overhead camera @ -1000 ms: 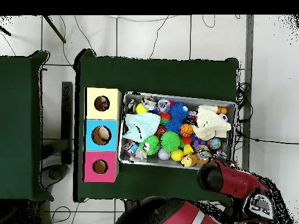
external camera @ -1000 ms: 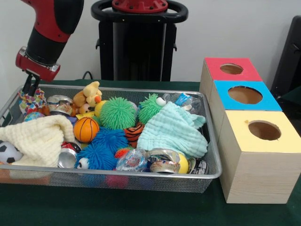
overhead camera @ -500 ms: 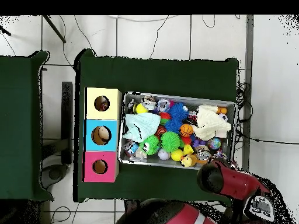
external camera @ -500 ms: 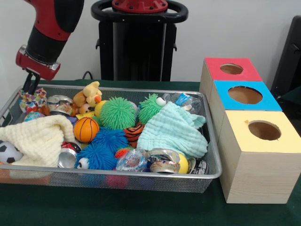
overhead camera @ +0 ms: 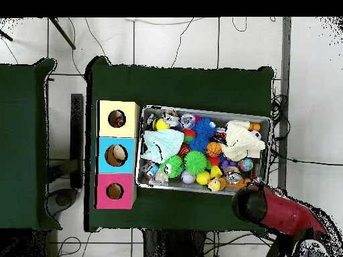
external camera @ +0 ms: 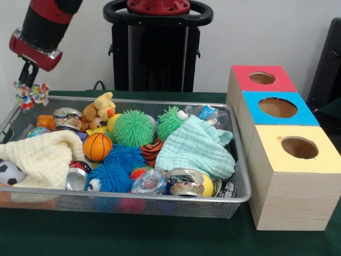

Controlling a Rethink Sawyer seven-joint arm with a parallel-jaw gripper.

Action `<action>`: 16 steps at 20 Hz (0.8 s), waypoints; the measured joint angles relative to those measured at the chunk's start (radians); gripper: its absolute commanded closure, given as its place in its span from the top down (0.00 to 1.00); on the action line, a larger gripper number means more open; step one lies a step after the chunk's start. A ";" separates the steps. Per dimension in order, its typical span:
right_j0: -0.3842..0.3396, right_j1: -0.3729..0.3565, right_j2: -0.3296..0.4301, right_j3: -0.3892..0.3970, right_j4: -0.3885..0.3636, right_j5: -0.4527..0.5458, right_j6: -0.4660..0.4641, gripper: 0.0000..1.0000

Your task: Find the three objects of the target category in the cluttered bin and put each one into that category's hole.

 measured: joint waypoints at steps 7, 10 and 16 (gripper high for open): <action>0.001 -0.064 0.000 -0.002 0.005 0.096 0.000 0.00; 0.006 -0.070 -0.001 -0.006 0.005 0.098 0.000 0.00; 0.086 -0.055 -0.013 -0.029 0.021 0.099 0.000 0.00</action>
